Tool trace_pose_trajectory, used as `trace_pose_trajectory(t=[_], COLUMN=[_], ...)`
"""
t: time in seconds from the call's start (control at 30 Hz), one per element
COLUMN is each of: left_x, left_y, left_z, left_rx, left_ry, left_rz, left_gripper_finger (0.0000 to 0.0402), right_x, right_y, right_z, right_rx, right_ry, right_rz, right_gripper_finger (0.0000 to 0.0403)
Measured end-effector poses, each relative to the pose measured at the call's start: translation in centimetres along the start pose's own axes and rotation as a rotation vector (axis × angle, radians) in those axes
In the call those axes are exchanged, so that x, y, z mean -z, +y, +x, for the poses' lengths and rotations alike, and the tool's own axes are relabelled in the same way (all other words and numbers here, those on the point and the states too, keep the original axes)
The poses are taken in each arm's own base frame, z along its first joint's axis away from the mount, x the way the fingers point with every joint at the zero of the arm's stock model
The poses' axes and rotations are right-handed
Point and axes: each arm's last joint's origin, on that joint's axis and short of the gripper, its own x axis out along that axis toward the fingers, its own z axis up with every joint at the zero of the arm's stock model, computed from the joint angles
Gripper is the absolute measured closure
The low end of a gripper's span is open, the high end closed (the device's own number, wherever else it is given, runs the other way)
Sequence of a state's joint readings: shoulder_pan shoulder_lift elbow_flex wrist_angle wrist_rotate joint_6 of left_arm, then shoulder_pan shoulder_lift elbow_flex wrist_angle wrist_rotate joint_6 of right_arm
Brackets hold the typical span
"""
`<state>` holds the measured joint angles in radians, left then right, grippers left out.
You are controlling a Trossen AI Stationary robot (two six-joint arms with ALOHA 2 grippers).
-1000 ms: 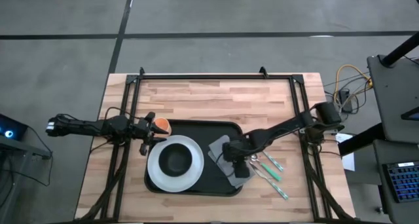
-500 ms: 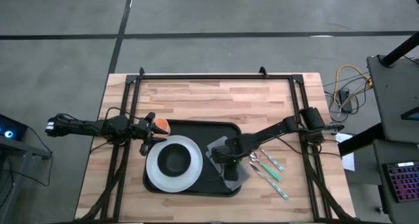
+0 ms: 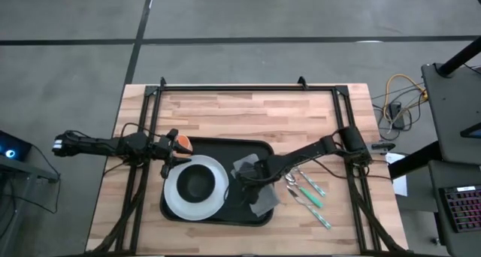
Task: Set up tray
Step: Put the gray napkin on the black serving tray
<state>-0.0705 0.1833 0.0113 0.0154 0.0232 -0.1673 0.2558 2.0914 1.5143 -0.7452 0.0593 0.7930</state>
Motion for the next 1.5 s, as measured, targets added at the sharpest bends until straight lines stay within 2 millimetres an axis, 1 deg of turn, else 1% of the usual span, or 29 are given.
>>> trace_pose_trajectory(t=[0.13, 0.3, 0.4, 0.57, 0.67, 0.8, 0.93, 1.07, 1.3, 1.5], left_x=[0.0, 0.0, 0.0, 0.0, 0.0, 0.0, 0.0, 0.0, 0.0, 0.0], left_y=[0.0, 0.0, 0.0, 0.0, 0.0, 0.0, 0.0, 0.0, 0.0, 0.0], left_z=[0.0, 0.0, 0.0, 0.0, 0.0, 0.0, 0.0, 0.0, 0.0, 0.0], left_rx=[0.000, 0.000, 0.000, 0.000, 0.000, 0.000, 0.000, 0.000, 0.000, 0.001], left_ry=[0.000, 0.000, 0.000, 0.000, 0.000, 0.000, 0.000, 0.000, 0.000, 0.000], left_rz=[0.000, 0.000, 0.000, 0.000, 0.000, 0.000, 0.000, 0.000, 0.000, 0.000], left_gripper_finger=[0.0287, 0.0287, 0.0287, 0.0287, 0.0287, 0.0287, 0.0287, 0.0287, 0.0287, 0.0287], right_x=[0.1, 0.4, 0.4, -0.1, 0.0, -0.3, -0.4, -0.1, 0.1, 0.2], right_y=[0.0, 0.3, 0.5, 0.8, 1.1, 0.8, 0.5, 0.4, 0.4, 0.3], right_z=[0.0, -0.1, -0.3, -0.9, -1.0, -1.0, -1.0, -0.9, 0.4, 1.2], right_rx=[0.003, 0.002, -0.008, -0.028, -0.069, -0.122, -0.120, -0.101, -0.085, -0.080], right_ry=[0.008, 0.006, 0.006, -0.014, 0.009, 0.040, 0.048, 0.054, 0.078, 0.098], right_rz=[0.114, 0.063, -0.011, -0.241, -0.364, -0.440, -0.504, -0.574, -0.684, -0.686], right_gripper_finger=[0.0311, 0.0312, 0.0309, 0.0302, 0.0287, 0.0252, 0.0211, 0.0183, 0.0157, 0.0142])
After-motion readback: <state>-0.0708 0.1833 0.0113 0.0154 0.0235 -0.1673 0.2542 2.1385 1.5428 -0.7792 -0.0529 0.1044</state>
